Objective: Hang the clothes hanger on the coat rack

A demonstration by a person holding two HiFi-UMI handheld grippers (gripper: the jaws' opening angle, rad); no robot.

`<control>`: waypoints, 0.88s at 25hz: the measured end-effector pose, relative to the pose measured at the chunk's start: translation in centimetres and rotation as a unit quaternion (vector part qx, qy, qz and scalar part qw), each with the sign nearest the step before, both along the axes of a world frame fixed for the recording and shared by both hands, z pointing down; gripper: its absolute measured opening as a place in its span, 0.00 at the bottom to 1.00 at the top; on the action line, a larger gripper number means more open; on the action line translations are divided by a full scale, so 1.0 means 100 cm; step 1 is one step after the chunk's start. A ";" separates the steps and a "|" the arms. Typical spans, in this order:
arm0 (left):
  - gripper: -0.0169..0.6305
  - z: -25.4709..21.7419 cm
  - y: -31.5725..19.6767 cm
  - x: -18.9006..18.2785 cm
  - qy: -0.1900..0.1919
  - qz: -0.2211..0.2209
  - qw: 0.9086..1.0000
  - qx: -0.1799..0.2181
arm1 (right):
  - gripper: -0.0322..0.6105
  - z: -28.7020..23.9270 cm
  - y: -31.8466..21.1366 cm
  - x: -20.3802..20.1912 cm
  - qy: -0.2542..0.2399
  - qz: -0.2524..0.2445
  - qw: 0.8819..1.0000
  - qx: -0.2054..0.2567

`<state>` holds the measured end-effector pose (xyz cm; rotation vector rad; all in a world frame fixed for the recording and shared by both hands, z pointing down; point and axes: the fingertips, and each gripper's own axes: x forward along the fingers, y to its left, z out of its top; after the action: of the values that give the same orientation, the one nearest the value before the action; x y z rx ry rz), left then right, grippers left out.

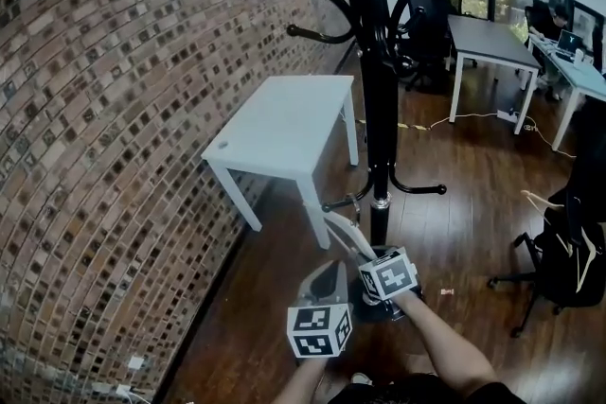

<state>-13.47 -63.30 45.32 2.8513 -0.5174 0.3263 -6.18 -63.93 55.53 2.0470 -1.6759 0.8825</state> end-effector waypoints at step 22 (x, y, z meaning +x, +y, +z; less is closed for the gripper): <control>0.03 0.036 0.011 -0.009 -0.021 0.035 0.999 -0.035 | 0.45 0.008 0.017 0.015 0.084 0.032 0.996 0.018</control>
<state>-14.38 -62.18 48.88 2.8054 -0.4054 0.4106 -4.71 -62.26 56.32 2.1446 -1.5553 0.6817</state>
